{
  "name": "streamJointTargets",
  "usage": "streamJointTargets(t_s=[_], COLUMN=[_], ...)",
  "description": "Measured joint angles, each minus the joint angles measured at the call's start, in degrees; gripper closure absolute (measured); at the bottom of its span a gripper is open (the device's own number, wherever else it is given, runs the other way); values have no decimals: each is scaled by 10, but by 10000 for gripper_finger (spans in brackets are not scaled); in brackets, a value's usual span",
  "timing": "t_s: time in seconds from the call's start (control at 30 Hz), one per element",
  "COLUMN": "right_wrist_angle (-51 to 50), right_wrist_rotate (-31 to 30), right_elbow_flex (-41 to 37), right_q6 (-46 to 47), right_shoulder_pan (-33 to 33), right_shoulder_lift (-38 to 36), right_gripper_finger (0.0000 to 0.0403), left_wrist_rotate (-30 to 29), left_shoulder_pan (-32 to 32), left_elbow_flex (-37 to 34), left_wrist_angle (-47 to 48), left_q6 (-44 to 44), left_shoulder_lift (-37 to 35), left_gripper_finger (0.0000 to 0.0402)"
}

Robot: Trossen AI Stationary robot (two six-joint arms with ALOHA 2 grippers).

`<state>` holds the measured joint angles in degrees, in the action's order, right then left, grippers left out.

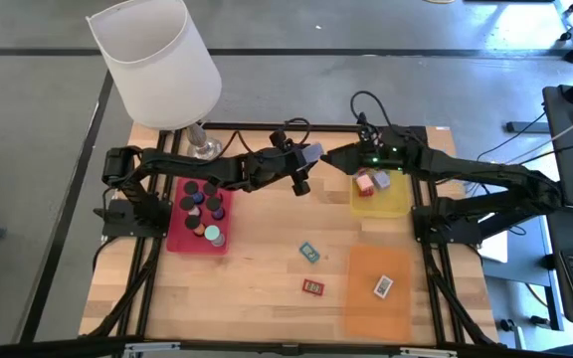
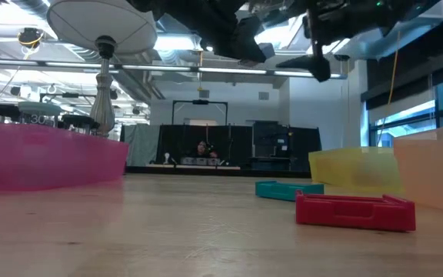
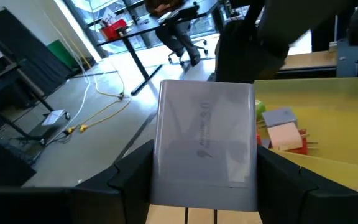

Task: Pick & Place Office items
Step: Put the blue charger adapter into the yellow bin

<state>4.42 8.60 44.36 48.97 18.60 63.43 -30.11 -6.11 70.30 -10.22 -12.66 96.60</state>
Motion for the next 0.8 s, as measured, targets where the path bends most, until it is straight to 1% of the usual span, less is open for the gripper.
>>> streamJointTargets(t_s=[0.3,0.53,0.67,0.8], right_wrist_angle=[59,80,81,88], right_wrist_rotate=[0,13,13,12], right_elbow_flex=[0,0,0,0], right_q6=[1,15,16,13], right_shoulder_pan=[17,17,17,17], right_shoulder_lift=[56,88,91,91], right_gripper_finger=[24,54,85,130], left_wrist_rotate=[-7,-4,-4,6], left_shoulder_pan=[0,-7,-11,-12], left_elbow_flex=[0,0,0,0], left_wrist_angle=[-1,-1,-1,4], left_q6=[0,0,0,0], left_shoulder_lift=[0,0,0,0], left_gripper_finger=[187,187,187,187])
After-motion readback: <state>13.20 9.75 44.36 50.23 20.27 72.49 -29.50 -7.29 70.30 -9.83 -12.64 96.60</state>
